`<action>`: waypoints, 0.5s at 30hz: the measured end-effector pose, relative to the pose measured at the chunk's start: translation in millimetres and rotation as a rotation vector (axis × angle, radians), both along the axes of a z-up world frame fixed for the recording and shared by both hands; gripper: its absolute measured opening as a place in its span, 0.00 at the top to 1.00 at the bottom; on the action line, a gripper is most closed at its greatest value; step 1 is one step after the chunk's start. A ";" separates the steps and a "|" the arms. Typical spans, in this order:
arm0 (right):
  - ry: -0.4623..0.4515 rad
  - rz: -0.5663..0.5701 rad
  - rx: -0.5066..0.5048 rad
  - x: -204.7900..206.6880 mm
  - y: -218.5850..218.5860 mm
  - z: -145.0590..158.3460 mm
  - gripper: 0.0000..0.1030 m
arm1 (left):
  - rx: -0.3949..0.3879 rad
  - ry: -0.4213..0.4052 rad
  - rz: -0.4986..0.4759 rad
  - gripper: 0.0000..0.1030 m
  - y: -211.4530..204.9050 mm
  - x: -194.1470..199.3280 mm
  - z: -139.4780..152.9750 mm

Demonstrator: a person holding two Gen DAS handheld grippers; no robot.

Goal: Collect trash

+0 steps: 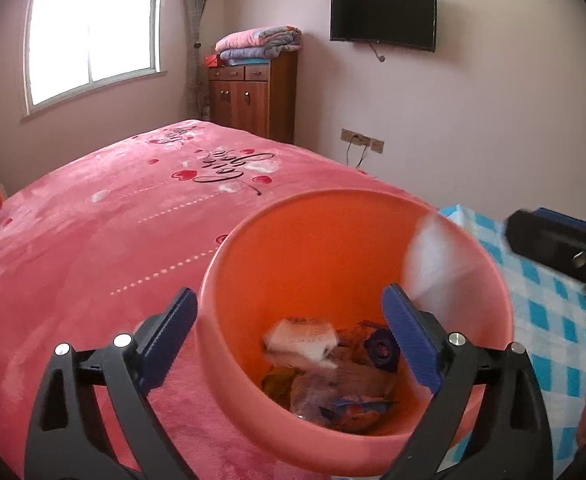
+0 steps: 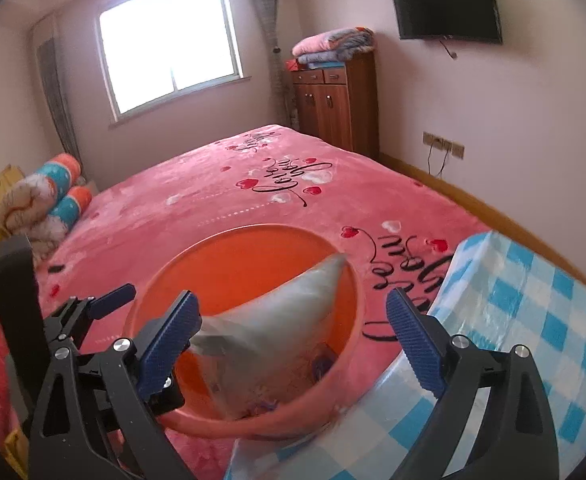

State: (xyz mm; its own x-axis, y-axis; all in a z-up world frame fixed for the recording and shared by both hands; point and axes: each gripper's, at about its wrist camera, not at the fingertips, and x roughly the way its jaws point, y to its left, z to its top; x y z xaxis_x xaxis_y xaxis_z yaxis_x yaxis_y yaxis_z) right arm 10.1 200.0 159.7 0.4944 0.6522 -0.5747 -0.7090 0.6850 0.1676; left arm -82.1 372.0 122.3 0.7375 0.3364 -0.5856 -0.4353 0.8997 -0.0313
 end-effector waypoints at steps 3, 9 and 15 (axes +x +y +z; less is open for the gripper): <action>0.004 -0.044 0.015 4.3 -15.4 -0.3 0.09 | -0.004 0.025 0.024 0.05 2.0 3.2 -5.2; 0.010 -0.110 0.041 6.8 -47.4 -1.9 0.09 | 0.001 0.045 0.031 0.05 0.0 1.8 -9.4; 0.012 -0.150 0.024 2.4 -65.3 -12.8 0.08 | 0.015 0.041 0.031 0.05 -4.6 -1.8 -5.5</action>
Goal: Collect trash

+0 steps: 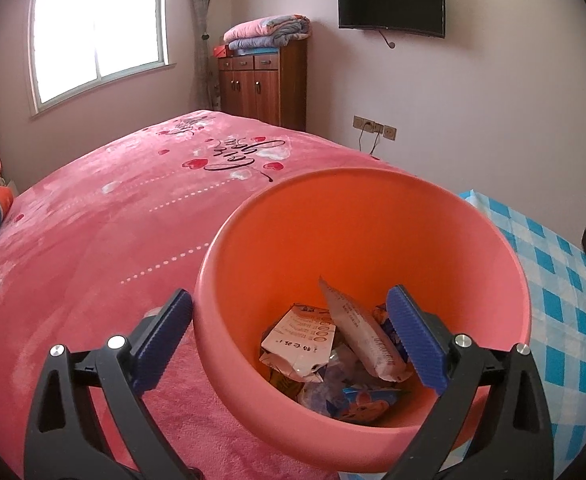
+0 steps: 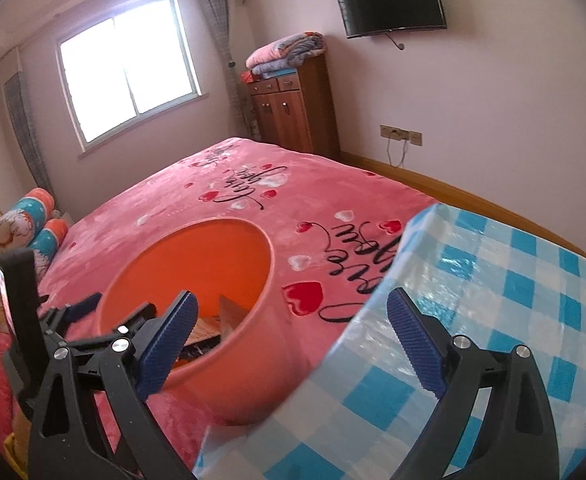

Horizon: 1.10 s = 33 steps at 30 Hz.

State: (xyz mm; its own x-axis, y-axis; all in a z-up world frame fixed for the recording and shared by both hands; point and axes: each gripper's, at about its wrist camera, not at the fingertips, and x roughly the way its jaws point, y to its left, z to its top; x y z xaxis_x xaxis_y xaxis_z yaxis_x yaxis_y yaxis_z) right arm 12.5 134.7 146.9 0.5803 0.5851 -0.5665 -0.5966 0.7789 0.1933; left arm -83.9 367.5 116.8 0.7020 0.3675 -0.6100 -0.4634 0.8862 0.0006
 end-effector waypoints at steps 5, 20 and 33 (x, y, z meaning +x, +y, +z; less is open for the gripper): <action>-0.008 -0.023 -0.021 -6.9 -7.5 -7.4 0.08 | 0.012 -0.015 -0.009 0.05 -6.5 -3.4 6.8; -0.007 -0.084 -0.022 -21.1 -45.7 -19.2 0.08 | 0.014 -0.044 -0.050 0.05 -41.1 -8.4 23.2; -0.004 -0.189 -0.012 -33.4 -95.7 -28.2 0.08 | 0.018 -0.054 -0.138 0.04 -90.1 -7.5 27.1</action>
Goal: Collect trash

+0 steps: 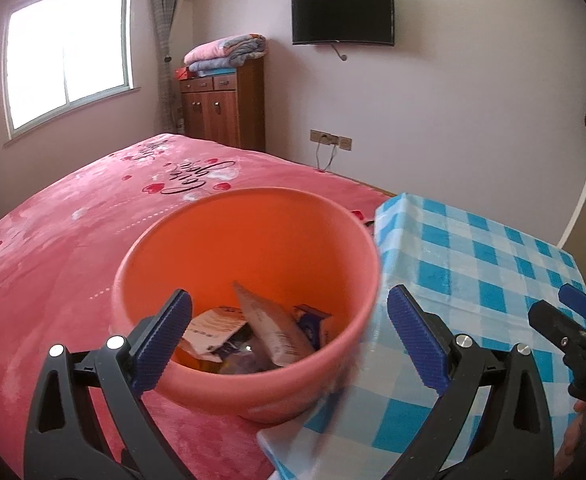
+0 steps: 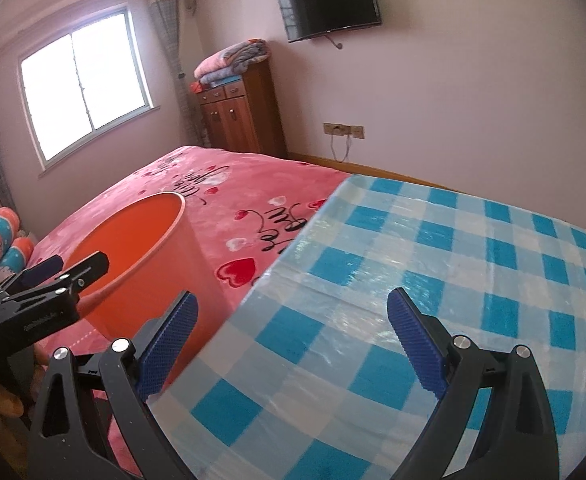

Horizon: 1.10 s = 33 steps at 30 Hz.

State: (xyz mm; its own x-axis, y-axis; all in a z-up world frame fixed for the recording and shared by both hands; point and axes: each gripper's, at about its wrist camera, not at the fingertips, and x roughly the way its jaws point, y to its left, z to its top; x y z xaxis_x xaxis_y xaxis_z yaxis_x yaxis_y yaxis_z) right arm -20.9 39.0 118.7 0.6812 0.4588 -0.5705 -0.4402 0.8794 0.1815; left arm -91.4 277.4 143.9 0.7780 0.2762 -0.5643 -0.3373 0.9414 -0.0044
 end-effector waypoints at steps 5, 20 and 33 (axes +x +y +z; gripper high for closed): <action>0.000 -0.035 0.003 -5.3 -19.8 -6.0 0.08 | 0.004 0.006 -0.029 0.04 -17.1 -2.0 -2.7; -0.017 -0.128 -0.001 -21.0 -72.9 -17.6 0.08 | -0.015 0.014 -0.107 0.04 -62.8 0.1 -13.7; -0.041 -0.232 -0.032 -29.0 -123.7 -36.4 0.08 | -0.026 0.027 -0.200 0.04 -117.4 12.4 -28.9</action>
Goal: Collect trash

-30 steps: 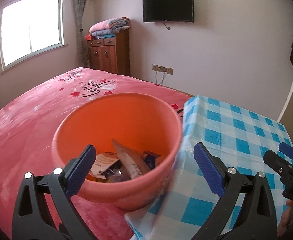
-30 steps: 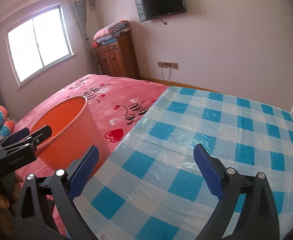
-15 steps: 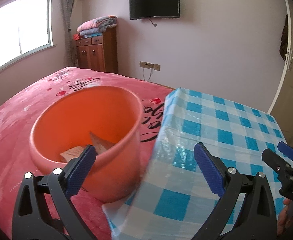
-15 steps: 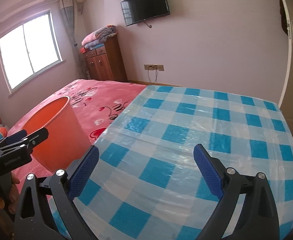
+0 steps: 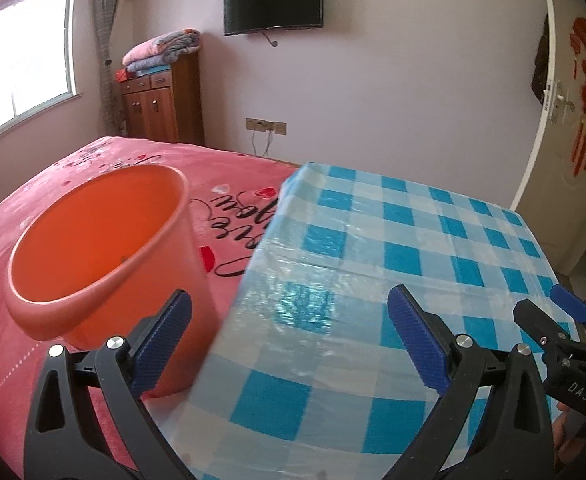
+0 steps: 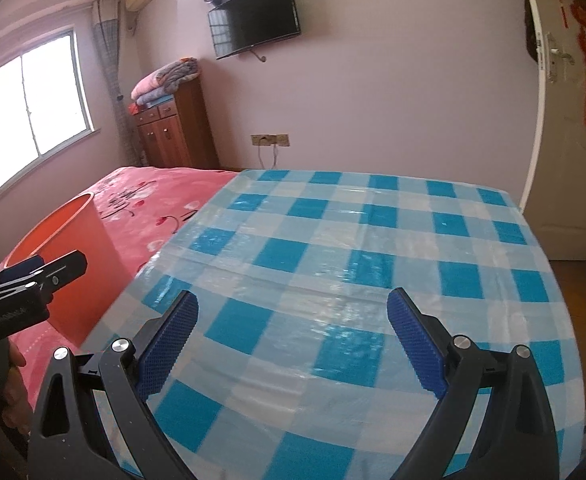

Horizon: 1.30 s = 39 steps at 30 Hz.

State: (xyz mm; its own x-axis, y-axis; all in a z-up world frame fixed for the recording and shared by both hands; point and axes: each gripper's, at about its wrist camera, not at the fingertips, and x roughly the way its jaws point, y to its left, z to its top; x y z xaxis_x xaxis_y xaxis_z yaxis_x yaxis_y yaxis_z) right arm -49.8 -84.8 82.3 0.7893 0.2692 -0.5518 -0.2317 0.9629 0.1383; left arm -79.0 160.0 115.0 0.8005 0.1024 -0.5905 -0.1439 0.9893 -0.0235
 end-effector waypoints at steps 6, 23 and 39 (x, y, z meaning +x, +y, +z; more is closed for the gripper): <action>-0.014 -0.047 -0.013 -3.7 -20.2 -7.2 0.08 | -0.004 0.007 -0.034 0.04 -19.7 6.1 -5.3; -0.043 -0.173 -0.084 -8.8 -75.8 -27.2 0.08 | 0.023 0.039 -0.125 0.04 -90.6 28.0 -26.4; -0.039 -0.252 -0.097 -5.5 -114.4 -40.0 0.08 | 0.048 0.076 -0.156 0.04 -140.1 45.6 -42.8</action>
